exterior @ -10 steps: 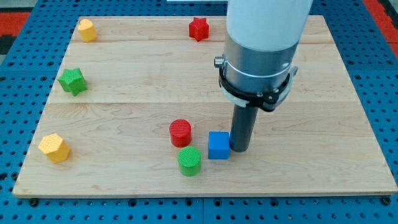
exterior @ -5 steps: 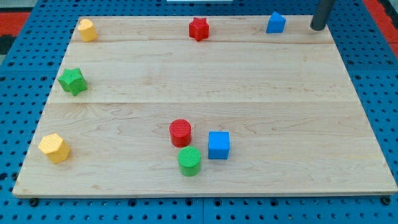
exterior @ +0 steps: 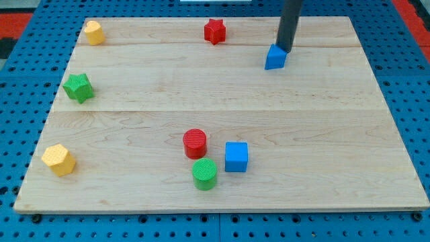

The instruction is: Move the blue triangle to the top of the red circle

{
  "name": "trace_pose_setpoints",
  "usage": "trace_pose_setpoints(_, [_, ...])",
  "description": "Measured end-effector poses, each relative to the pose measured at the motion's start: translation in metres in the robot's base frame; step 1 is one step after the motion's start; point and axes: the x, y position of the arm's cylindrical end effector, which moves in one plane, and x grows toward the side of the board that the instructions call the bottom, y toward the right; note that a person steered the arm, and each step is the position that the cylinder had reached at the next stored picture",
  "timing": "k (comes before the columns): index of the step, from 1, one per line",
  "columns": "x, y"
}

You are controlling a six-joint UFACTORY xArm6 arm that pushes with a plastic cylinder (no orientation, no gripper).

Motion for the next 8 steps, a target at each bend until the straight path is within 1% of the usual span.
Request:
trace_pose_setpoints(2, [0.095,-0.032])
trace_pose_setpoints(3, [0.139,-0.061])
trace_pose_setpoints(4, [0.129,-0.082])
trace_pose_setpoints(5, [0.093,-0.069])
trace_pose_setpoints(6, [0.099,-0.1])
trace_pose_setpoints(8, [0.144,-0.148])
